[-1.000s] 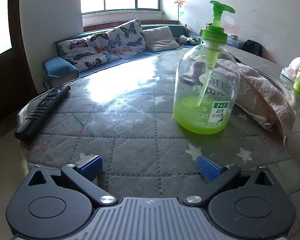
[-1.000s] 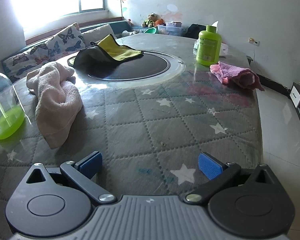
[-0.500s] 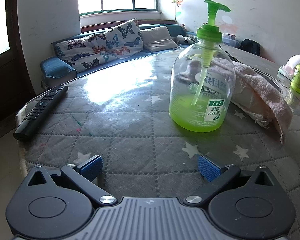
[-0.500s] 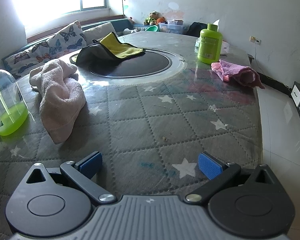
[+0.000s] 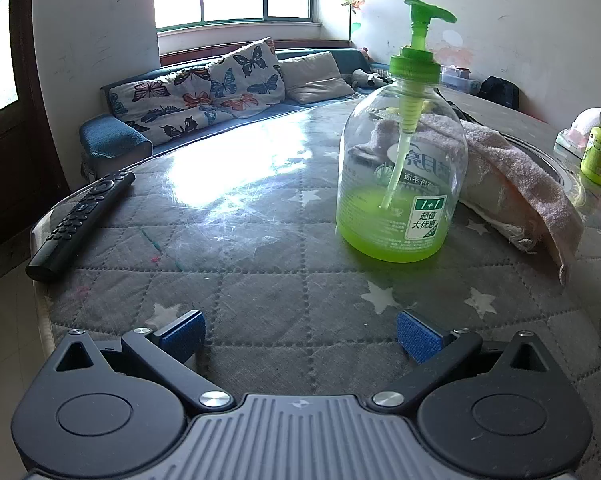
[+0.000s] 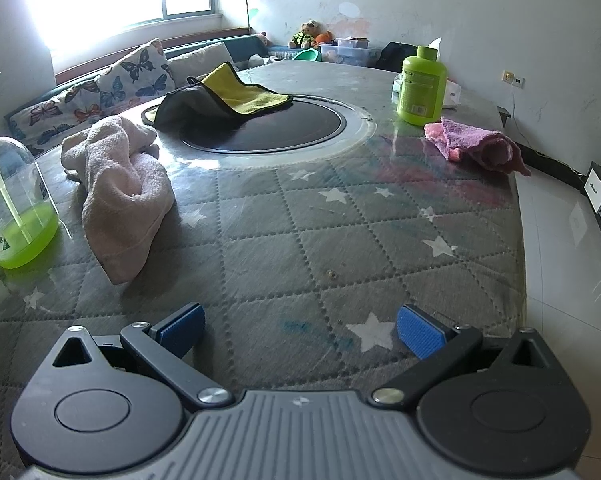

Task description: Clean container

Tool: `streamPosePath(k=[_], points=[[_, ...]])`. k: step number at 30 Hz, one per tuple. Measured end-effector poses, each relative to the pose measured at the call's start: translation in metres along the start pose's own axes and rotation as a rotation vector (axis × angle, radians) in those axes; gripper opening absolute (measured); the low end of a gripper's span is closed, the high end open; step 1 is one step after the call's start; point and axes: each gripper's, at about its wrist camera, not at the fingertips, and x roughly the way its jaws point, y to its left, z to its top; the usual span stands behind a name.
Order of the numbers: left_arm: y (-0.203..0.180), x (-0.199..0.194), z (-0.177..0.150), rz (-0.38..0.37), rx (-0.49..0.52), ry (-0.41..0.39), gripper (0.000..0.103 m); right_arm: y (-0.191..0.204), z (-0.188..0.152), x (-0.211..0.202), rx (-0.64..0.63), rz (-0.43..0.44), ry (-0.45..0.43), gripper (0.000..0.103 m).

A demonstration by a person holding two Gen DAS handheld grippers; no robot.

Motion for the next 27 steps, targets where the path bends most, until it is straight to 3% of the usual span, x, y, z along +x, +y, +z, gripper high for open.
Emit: streamPosePath(k=[27], points=[[-0.0078,-0.0051,-0.0026,-0.025,0.02,-0.008,0.103,0.0004,-0.0029,-0.0053,-0.01,0.013,0.009,0.103]])
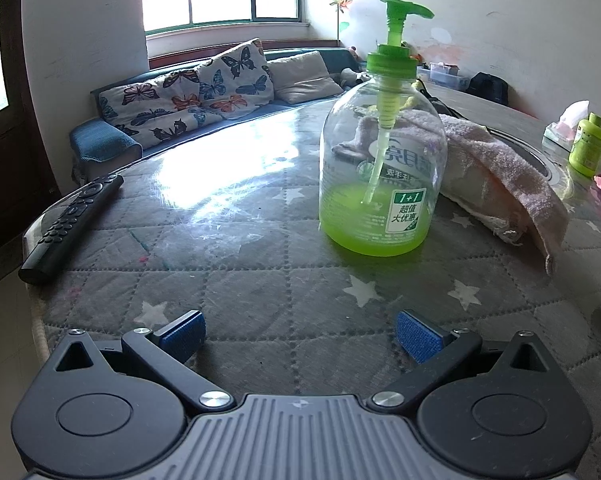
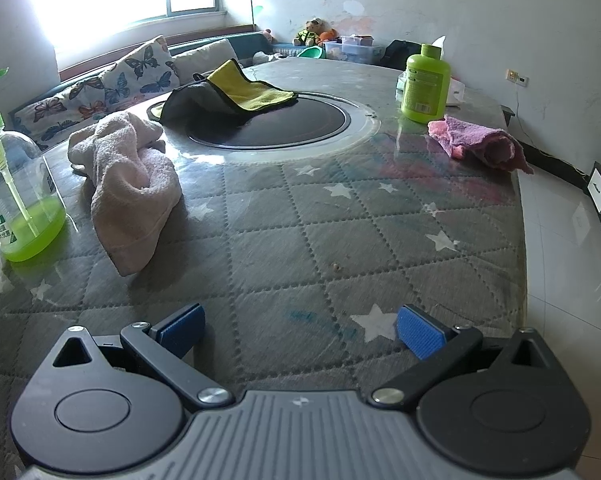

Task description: Clean container

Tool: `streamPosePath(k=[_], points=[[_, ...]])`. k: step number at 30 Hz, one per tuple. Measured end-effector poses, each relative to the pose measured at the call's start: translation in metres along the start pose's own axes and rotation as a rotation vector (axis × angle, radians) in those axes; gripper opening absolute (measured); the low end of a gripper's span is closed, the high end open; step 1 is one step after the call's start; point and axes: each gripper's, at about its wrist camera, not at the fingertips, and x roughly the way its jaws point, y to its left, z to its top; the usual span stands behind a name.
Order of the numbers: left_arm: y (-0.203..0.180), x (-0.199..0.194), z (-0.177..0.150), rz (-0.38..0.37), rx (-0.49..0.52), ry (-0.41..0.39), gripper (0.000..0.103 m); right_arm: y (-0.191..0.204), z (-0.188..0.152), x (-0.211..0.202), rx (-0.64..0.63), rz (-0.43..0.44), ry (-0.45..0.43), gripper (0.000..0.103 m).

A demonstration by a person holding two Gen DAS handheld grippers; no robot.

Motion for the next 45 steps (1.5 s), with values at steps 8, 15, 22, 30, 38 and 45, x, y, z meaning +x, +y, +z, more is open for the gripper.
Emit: streamPosePath(k=[8,15,22,30,38,45], points=[[-0.003,-0.001,-0.001,-0.011,0.009,0.001,0.103,0.002,-0.001,-0.002,-0.005,0.005,0.008,0.103],[-0.006,-0.002,-0.002,-0.027,0.02,0.006,0.103,0.004,-0.002,-0.004,-0.01,0.01,0.015,0.103],[-0.007,-0.003,-0.002,-0.032,0.02,0.017,0.103,0.005,-0.002,-0.006,-0.015,0.015,0.022,0.103],[-0.009,-0.005,-0.003,-0.062,0.037,0.021,0.103,0.007,-0.003,-0.008,-0.02,0.021,0.03,0.103],[-0.01,-0.005,-0.003,-0.066,0.045,0.029,0.103,0.009,-0.005,-0.01,-0.027,0.027,0.036,0.103],[-0.01,-0.006,-0.003,-0.076,0.054,0.038,0.103,0.012,-0.005,-0.01,-0.034,0.033,0.042,0.103]])
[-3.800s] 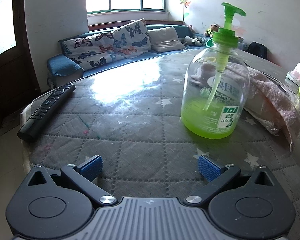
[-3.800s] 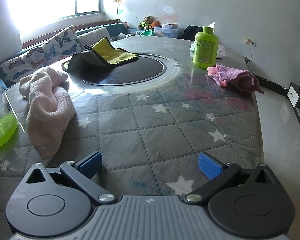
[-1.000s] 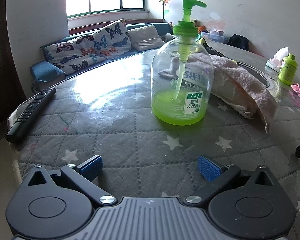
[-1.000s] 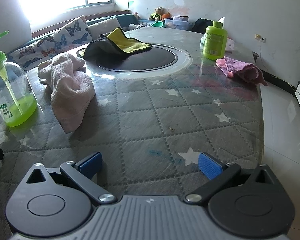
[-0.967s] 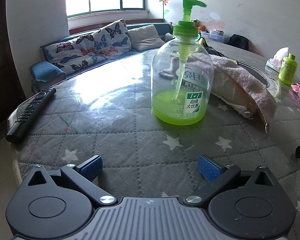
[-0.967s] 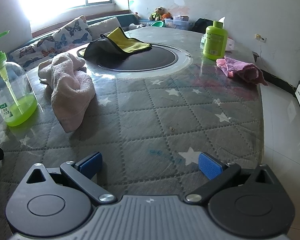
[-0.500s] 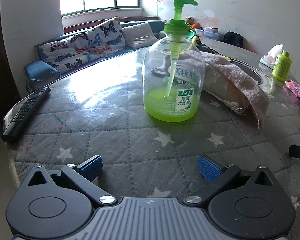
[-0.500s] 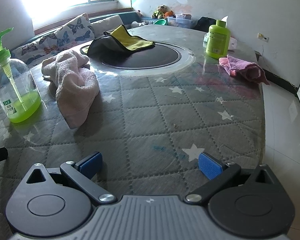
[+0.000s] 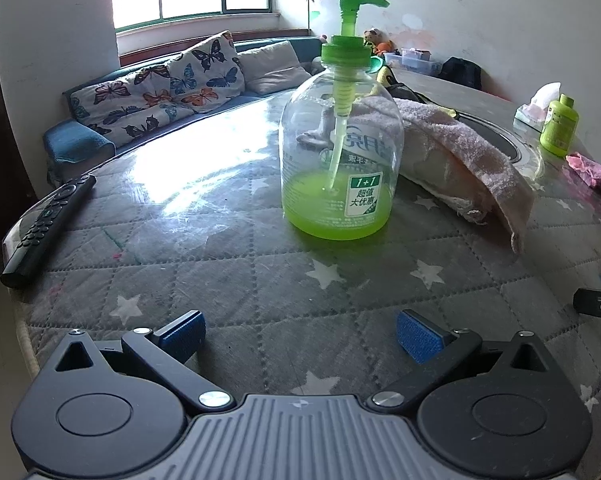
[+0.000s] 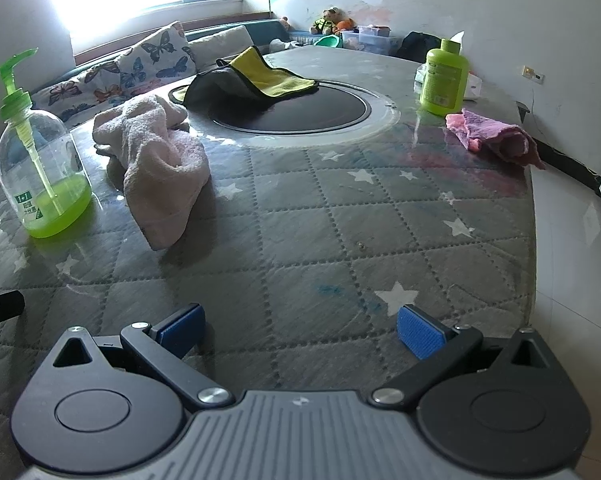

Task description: Clean container

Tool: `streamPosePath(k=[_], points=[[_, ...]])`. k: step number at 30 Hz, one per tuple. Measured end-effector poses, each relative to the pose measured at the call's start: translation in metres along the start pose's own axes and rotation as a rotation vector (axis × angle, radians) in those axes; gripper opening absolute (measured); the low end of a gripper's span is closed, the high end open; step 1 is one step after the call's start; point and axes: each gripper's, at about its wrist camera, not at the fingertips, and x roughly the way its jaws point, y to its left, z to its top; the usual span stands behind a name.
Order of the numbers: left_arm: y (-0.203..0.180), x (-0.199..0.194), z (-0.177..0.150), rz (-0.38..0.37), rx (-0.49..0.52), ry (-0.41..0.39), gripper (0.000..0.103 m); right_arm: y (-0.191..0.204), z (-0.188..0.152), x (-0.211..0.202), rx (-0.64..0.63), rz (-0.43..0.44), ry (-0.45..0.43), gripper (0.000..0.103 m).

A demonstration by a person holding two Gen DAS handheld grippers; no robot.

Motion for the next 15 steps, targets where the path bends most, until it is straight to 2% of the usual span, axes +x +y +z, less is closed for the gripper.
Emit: streamPosePath(k=[15], points=[[-0.0004,0.0004,0.0008,-0.015,0.012,0.019,0.103,0.0016,0.0004,-0.0012,-0.002,0.002,0.006,0.103]])
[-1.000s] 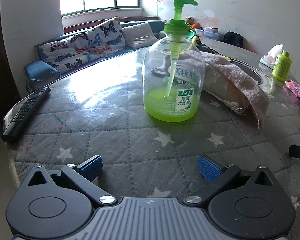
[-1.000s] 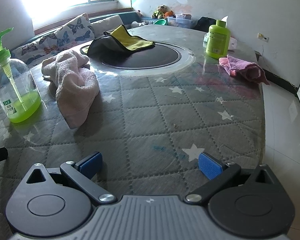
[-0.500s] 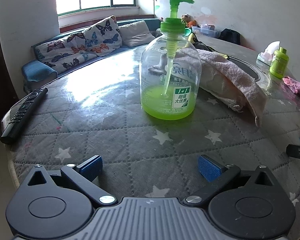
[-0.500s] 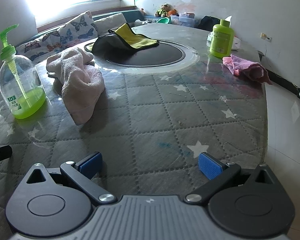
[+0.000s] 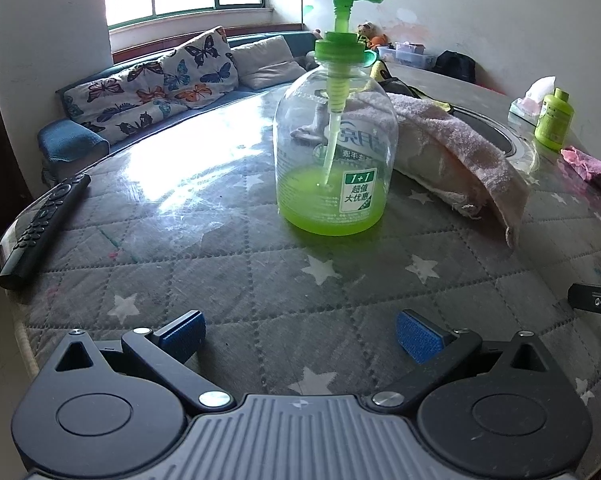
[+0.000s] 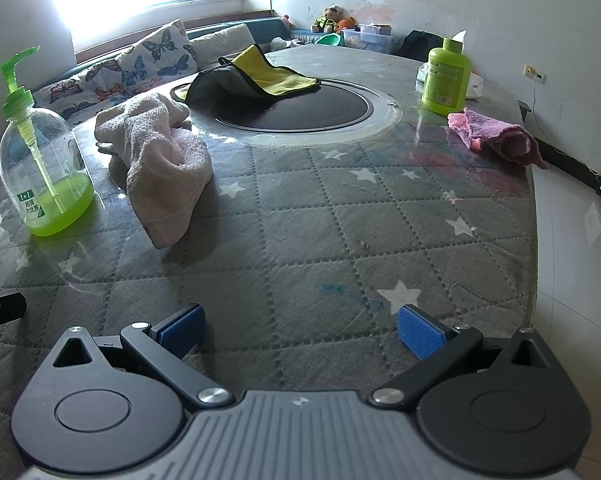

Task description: Clean container

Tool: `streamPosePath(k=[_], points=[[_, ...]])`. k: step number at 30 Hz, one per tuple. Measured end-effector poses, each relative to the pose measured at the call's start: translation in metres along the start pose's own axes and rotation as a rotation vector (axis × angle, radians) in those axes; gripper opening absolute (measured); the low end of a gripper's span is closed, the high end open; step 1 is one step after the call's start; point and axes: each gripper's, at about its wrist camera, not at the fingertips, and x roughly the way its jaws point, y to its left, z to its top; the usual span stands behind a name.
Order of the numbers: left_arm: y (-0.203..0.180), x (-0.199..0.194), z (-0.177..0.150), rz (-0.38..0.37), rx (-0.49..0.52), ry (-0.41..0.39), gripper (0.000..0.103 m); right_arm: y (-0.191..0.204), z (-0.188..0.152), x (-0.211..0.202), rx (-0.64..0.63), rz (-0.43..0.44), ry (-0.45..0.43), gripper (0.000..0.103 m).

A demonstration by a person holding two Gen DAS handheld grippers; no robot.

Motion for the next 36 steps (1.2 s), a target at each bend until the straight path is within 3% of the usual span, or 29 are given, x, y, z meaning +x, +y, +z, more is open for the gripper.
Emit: streamPosePath(k=[36], points=[[-0.0036,-0.0012,0.0016,-0.043,0.039,0.031,0.103,0.0052,0.0004,-0.0001,-0.011,0.011,0.011,0.103]])
